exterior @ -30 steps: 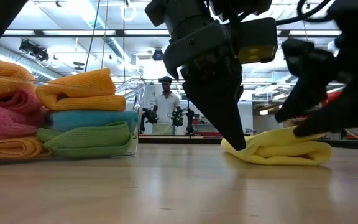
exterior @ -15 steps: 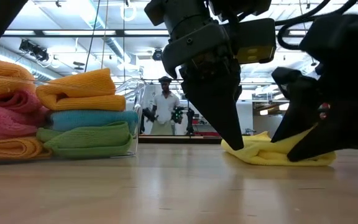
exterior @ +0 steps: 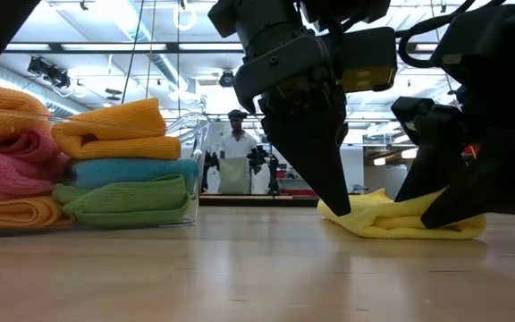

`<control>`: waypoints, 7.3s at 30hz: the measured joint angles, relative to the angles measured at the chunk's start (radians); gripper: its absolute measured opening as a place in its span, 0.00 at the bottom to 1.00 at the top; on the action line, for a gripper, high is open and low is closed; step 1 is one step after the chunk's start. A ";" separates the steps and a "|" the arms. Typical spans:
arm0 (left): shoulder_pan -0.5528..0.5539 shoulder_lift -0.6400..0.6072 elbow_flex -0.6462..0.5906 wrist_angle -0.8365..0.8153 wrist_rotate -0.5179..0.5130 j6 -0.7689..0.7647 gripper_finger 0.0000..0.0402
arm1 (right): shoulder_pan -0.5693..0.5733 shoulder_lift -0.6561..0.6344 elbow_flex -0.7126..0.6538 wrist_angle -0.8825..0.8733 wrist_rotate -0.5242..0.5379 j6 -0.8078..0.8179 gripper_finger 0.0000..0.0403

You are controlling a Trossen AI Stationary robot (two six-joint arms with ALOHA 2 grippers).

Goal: Fold microfiber towels
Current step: Fold the yellow microfiber cloth

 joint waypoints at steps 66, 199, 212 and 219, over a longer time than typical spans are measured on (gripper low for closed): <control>0.014 0.093 -0.327 1.087 -0.252 -0.241 0.06 | 0.068 -0.205 -0.002 -0.271 -0.226 0.230 0.02; -0.007 0.016 -0.327 0.817 -0.442 -0.120 0.06 | -0.185 -0.376 -0.018 -0.510 -0.157 -0.018 0.02; -0.007 0.016 -0.327 0.817 -0.442 -0.106 0.05 | -0.278 -0.377 -0.106 -0.384 -0.201 -0.064 0.02; -0.007 0.016 -0.327 0.817 -0.442 -0.106 0.02 | -0.301 -0.377 -0.163 -0.334 -0.201 -0.011 0.02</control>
